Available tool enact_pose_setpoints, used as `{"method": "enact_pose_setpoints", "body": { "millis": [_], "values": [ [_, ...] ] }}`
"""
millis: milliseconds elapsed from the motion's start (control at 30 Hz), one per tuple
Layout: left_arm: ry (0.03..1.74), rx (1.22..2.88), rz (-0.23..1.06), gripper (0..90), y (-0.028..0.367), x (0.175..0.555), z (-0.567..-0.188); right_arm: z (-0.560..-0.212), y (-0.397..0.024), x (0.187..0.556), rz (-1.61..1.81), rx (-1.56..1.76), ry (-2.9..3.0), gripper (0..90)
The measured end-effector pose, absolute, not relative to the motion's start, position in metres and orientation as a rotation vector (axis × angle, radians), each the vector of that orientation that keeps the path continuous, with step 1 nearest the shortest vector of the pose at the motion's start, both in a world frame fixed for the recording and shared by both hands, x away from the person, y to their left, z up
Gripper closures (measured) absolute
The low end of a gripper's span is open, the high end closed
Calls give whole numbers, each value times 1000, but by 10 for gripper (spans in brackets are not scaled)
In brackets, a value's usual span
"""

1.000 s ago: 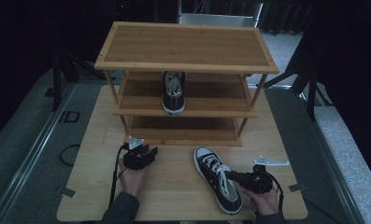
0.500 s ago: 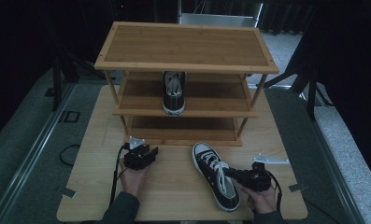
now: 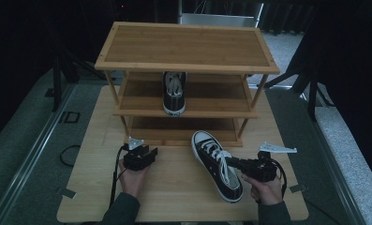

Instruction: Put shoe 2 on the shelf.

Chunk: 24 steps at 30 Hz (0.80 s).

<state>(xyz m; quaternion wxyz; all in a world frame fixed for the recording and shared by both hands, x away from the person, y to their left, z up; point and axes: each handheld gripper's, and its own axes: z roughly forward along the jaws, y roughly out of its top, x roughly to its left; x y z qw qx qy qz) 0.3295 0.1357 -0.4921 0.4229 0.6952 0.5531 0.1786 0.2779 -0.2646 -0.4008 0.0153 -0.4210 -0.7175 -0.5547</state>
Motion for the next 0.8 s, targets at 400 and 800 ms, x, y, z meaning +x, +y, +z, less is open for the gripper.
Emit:
{"method": "enact_pose_setpoints", "body": {
  "millis": [400,800],
  "values": [
    [1392,1729,458,578,139,329,-490,-369,-258,281,-1749,-1266,-2203,884],
    [1394,1732,457,579,139,329,-490,-317,-255,281,-1812,-1211,-2201,884]
  ]
}}
